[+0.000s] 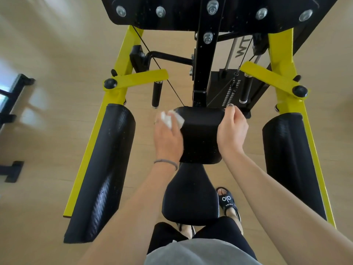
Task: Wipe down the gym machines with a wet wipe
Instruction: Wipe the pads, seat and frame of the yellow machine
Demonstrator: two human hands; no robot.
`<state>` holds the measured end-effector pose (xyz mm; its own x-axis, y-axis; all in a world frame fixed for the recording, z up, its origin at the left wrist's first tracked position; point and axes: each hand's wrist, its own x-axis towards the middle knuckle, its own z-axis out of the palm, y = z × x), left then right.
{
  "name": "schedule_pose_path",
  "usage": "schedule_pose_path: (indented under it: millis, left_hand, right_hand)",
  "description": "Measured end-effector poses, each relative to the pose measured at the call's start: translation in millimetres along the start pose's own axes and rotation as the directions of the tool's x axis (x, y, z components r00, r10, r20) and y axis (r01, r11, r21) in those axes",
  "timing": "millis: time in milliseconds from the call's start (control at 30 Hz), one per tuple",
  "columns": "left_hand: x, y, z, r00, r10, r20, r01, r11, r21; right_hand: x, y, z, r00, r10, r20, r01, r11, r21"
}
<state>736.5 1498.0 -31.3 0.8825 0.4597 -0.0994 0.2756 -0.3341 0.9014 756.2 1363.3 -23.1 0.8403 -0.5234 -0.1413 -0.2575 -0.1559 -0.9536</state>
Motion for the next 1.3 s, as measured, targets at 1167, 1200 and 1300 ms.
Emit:
schedule_pose_path:
  millis: [1167,1200,1300]
  left_hand:
    - [-36,18,-5,0.609,-0.751,0.255,0.722,0.392,-0.570]
    - [-37,17,-5,0.630,-0.725,0.280,0.706,0.384,-0.595]
    - [-37,19,0,0.678,-0.653,0.336,0.636,0.293,-0.714]
  right_hand:
    - [-1,3,-1,0.999,-0.048,0.018,0.048,0.999,0.000]
    - [-1,2,-2,0.999,-0.045,0.023,0.045,0.999,-0.006]
    - [0,0,-4,0.998,-0.028,0.054,0.029,1.000,-0.004]
